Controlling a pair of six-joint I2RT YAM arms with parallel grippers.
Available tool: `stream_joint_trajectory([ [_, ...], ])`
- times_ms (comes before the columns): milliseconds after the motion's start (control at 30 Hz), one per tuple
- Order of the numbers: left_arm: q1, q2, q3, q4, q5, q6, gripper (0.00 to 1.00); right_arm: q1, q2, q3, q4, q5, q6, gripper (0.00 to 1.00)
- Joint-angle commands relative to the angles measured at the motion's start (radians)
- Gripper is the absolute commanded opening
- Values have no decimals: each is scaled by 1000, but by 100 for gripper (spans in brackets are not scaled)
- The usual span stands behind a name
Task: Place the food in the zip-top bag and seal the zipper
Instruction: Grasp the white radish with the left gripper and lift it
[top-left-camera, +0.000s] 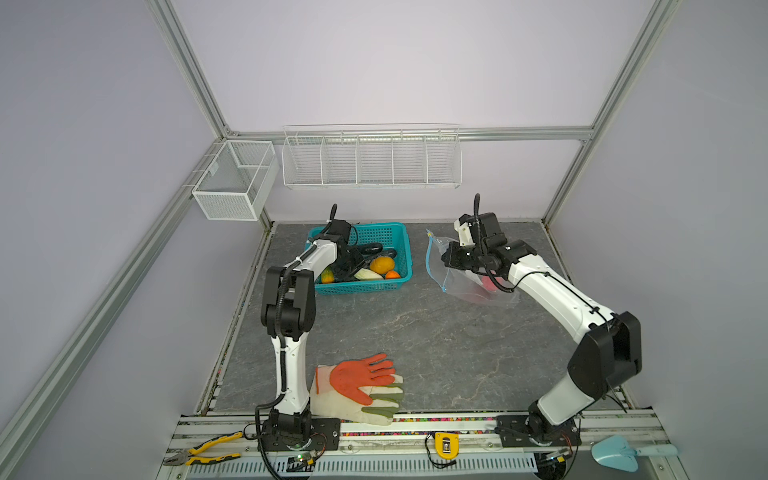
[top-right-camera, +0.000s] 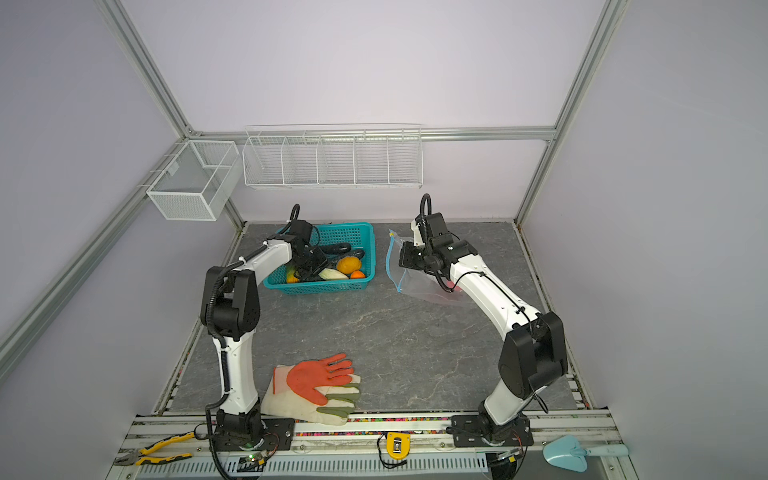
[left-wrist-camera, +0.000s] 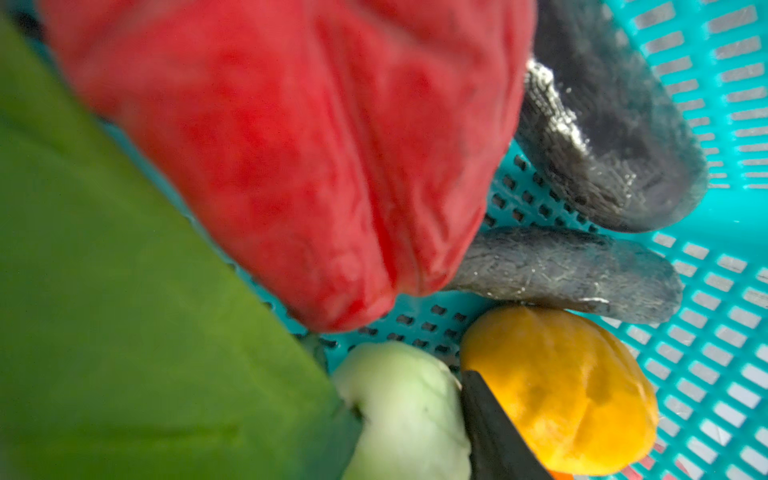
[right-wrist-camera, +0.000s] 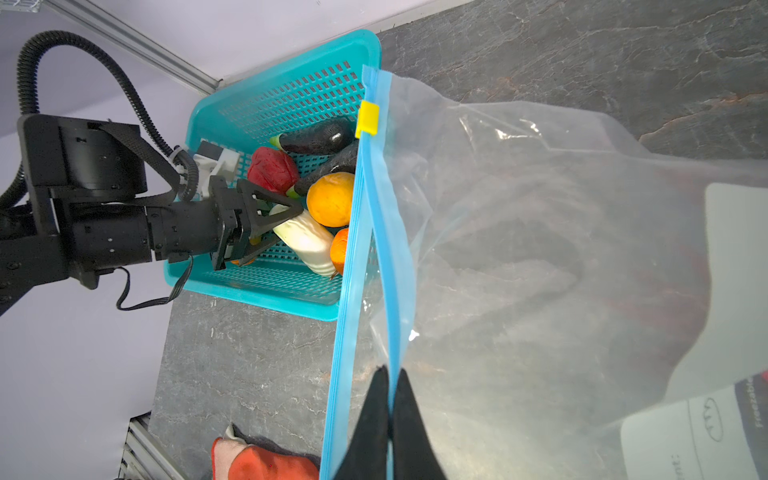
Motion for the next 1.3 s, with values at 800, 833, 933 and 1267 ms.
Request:
stream_joint_trajectory([
  [800, -3, -122, 50, -31, 12, -18, 34, -4, -4, 13, 2, -5, -1, 6],
  [833, -5, -129, 50, -29, 10, -19, 34, -3, -4, 15, 2, -4, -1, 6],
  [933, -5, -152, 49, -26, 3, -20, 34, -4, 0, 20, 1, -5, -2, 6],
  [1267, -14, -205, 46, -23, -7, -31, 33, -3, 7, 24, -5, -4, 1, 6],
])
